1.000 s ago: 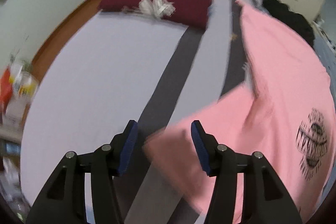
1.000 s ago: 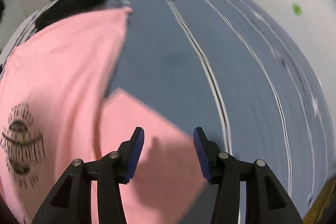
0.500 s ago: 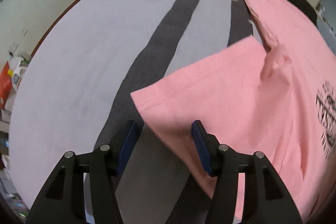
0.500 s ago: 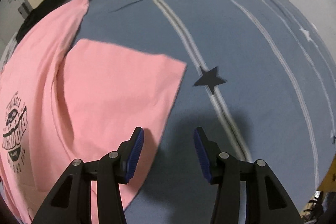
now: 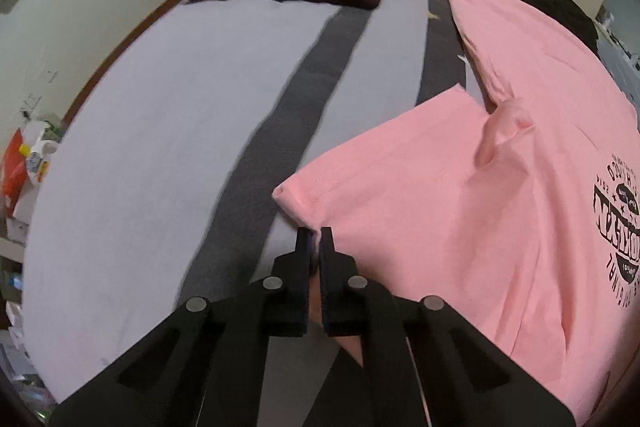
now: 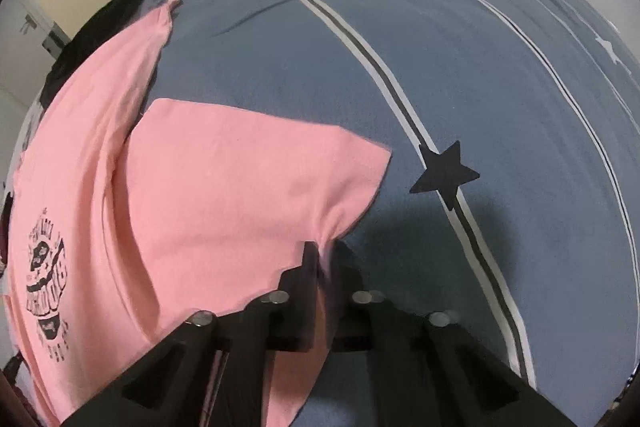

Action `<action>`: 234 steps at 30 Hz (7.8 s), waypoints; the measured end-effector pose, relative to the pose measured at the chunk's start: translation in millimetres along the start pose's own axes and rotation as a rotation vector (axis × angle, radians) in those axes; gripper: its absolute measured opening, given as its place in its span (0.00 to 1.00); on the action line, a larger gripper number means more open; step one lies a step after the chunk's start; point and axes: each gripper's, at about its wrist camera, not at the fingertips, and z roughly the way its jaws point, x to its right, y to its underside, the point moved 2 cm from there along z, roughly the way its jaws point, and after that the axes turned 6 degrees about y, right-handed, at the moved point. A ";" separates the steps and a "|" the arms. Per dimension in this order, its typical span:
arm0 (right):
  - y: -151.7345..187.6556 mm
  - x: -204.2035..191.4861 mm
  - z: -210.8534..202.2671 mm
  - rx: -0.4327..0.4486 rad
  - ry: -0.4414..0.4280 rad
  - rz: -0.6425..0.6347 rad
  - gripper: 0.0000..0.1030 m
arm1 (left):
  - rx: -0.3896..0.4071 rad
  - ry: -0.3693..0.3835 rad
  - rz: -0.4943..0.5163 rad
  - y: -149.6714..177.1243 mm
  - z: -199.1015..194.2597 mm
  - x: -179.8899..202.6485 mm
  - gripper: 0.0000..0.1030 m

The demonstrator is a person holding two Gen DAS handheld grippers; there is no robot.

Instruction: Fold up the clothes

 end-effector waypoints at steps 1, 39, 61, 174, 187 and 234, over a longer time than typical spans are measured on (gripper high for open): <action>-0.6 0.8 -2.6 0.004 0.001 -0.002 0.02 | 0.008 -0.015 -0.006 2.0 -7.2 -3.9 0.02; 164.5 -32.7 -58.6 -0.184 -0.229 -0.187 0.36 | -0.190 0.327 -0.092 156.5 -64.3 76.9 0.51; 203.9 -58.8 -79.1 -0.191 -0.282 -0.251 0.04 | -0.161 0.288 0.100 175.9 -88.5 91.3 0.02; 63.6 85.4 -32.9 0.000 0.065 -0.026 0.19 | 0.138 0.230 -0.030 -0.9 -105.1 105.1 0.56; 102.7 19.6 -138.3 0.175 -0.004 -0.214 0.03 | 0.174 0.156 -0.115 7.4 -119.5 20.4 0.56; 377.7 -283.9 -146.2 -0.086 -0.372 -0.659 0.28 | -0.106 0.326 -0.021 26.4 -41.1 -113.8 0.56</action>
